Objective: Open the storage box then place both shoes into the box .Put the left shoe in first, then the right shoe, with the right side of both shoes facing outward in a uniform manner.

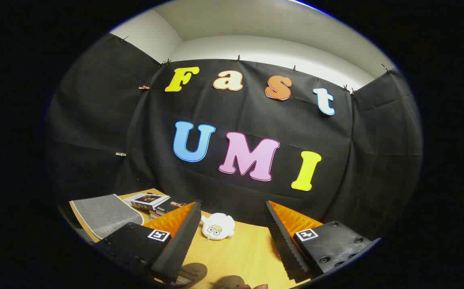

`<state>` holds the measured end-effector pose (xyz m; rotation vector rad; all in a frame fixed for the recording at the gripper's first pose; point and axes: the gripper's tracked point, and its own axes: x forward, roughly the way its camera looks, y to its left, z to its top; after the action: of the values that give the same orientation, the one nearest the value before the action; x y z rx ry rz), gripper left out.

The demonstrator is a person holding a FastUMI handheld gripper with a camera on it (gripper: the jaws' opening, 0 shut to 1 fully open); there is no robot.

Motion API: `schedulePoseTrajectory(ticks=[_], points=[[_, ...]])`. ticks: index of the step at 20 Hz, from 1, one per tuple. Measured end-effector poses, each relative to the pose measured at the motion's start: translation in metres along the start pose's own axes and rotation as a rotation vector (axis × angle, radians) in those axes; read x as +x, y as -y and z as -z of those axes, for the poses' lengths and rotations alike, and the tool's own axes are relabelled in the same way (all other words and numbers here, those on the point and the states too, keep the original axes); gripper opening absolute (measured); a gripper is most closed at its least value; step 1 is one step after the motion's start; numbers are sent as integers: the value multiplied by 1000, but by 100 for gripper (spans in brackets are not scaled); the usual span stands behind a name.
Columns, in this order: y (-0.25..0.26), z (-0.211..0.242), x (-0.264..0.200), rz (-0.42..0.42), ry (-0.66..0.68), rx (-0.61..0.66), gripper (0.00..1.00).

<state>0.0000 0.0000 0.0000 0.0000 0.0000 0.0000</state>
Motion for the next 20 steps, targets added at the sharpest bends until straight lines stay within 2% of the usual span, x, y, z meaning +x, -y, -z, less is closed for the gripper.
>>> schedulePoseTrajectory(ticks=[14, 20], points=[[0, 11, -10, 12, -36, 21, 97], [-17, 35, -11, -50, -119, 71, 97]])
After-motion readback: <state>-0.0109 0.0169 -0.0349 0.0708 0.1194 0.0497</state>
